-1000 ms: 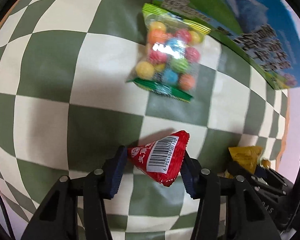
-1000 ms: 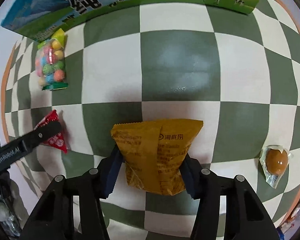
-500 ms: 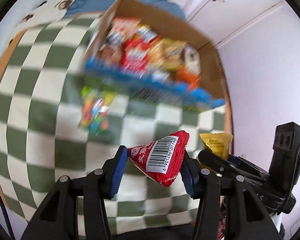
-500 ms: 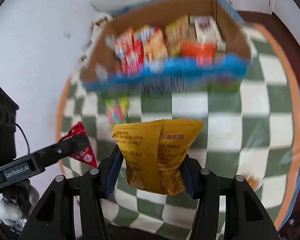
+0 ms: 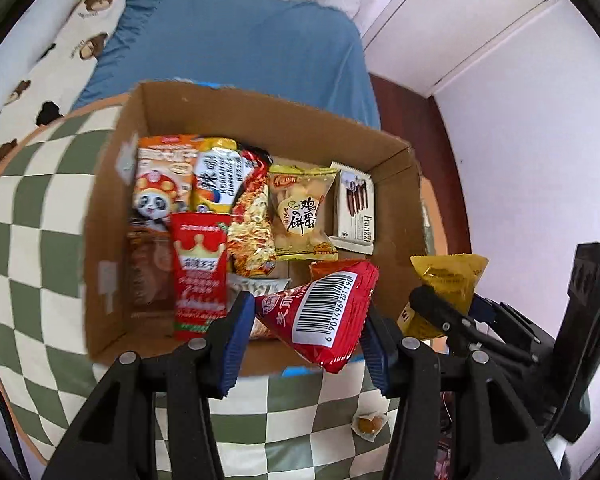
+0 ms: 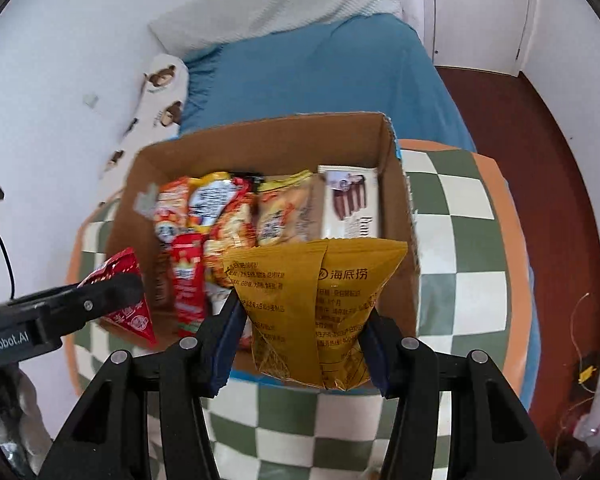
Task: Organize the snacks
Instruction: 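Carry both packets into the box and open both tools, then move both open tools back over the candy bag and egg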
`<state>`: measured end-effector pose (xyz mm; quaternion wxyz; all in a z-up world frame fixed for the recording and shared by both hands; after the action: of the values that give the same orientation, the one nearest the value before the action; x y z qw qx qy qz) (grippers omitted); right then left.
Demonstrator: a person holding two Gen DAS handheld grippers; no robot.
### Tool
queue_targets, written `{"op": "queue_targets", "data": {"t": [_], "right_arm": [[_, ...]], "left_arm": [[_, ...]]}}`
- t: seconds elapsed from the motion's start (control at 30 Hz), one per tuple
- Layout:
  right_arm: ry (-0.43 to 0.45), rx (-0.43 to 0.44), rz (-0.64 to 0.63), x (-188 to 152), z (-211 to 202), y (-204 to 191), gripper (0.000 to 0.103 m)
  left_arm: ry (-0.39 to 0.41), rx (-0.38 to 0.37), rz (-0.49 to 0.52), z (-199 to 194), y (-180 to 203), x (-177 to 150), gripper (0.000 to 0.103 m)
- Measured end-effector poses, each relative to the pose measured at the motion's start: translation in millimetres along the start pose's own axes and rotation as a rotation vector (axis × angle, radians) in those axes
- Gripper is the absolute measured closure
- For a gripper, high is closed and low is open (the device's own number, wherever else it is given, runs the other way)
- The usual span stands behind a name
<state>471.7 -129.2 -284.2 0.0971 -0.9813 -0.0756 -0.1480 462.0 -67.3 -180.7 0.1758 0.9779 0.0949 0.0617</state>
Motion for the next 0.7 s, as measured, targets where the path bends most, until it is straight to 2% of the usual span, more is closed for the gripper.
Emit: {"op": "queue_targets", "data": {"t": [0.1,0.17,0.2,0.23,0.27,0.3,0.33,0.53,0.7], "right_arm": [[-0.030,-0.008,0.028,-0.1,18.2,10.6,0.046],[-0.046,-0.019,0.054,-3.4,29.6,18.8,0.038],[-0.051,-0.032,0.058,-5.1,33.4,22.1,0.023],[-0.061,-0.045,0.060,-7.1,36.9,25.4,0.016],[-0.071,-0.058,0.064,-9.5,39.8,28.7,0.015],[-0.079,-0.050,0.064,-11.5,41.6,30.1,0.010],[-0.088,-0.040,0.063,-13.8,42.7,30.7,0.008],[-0.072,-0.058,0.049,-20.2,38.6,29.5,0.008],[-0.039,-0.073,0.047,-24.5,30.7,25.2,0.008]], "left_arm": [[-0.048,0.012,0.005,21.3,3.1,7.3,0.054],[-0.095,0.031,0.027,36.1,4.6,6.6,0.053],[-0.117,0.039,0.044,44.7,5.9,6.0,0.046],[-0.115,0.050,0.050,48.8,5.2,6.1,0.038],[-0.106,0.061,0.054,51.2,3.8,5.8,0.031],[-0.104,0.064,0.059,54.4,3.0,5.8,0.017],[-0.101,0.064,0.056,56.9,1.3,5.5,0.015],[-0.064,0.108,0.054,56.1,-6.9,0.1,0.015],[0.031,0.156,0.087,35.8,-14.0,-4.5,0.014]]}}
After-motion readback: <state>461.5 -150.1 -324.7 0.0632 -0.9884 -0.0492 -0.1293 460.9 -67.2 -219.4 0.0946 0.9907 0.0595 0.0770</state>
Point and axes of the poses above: each gripper's, at about its wrist camera, not at the fingertips, and z roughly the way its jaws point, y to its right, x to its top, the point moved 7 cm from there along z, roughly the way its jaws point, and after that the axes turned 7 degrees about -z, right-handed, at the moved point
